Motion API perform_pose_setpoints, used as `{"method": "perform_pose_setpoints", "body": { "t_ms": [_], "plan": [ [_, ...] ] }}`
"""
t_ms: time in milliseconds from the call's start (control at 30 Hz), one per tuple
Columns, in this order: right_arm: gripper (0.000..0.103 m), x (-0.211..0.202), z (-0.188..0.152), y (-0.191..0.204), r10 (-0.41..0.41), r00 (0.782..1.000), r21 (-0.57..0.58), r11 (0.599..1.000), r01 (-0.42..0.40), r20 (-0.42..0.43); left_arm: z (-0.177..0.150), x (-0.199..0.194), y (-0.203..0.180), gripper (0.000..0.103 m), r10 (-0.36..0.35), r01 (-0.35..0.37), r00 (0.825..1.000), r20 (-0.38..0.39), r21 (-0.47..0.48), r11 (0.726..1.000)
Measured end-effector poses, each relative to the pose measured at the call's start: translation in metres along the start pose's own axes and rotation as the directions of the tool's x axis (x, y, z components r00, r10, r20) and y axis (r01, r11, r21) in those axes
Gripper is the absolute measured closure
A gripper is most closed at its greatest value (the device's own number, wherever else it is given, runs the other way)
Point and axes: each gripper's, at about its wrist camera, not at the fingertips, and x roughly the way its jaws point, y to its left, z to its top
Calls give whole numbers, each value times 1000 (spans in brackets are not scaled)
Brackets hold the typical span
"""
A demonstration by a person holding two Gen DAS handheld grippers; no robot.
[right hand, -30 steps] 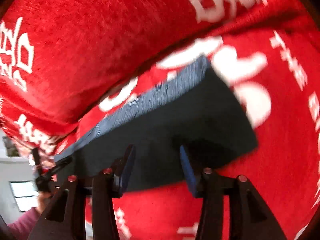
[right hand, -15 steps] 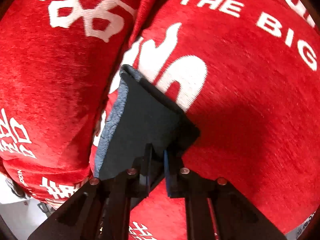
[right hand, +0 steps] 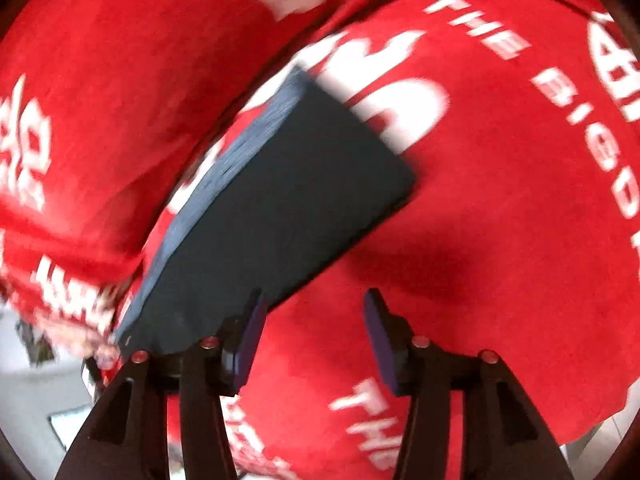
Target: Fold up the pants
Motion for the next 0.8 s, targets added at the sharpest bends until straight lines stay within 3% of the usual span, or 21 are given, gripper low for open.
{"method": "perform_pose_setpoints", "body": {
  "t_ms": [100,233,400,500,633,767,800],
  "plan": [
    [44,10,-23,28,63,996,-58,996,-67,-66,-3,-2,12,5,-11,11,1000,4,-10,1000],
    [35,55,-60,81,146,979,-114,980,-163,-144,-5,1,32,5,-33,34,999,16,-12,999],
    [35,123,-116,142,245,926,-64,960,-274,-288,-2,9,74,5,-68,68,997,30,-1,998],
    [35,153,-141,167,280,914,-25,954,-300,-295,6,10,106,5,-85,85,995,50,7,996],
    [35,185,-162,185,349,891,48,935,-351,-291,21,15,144,5,-59,56,993,105,29,998],
    [35,212,-174,194,333,894,64,942,-330,-301,35,54,181,5,-32,31,996,84,13,999],
    [35,215,-176,195,330,893,65,943,-326,-305,35,60,184,4,-54,53,995,79,17,998]
  ]
}}
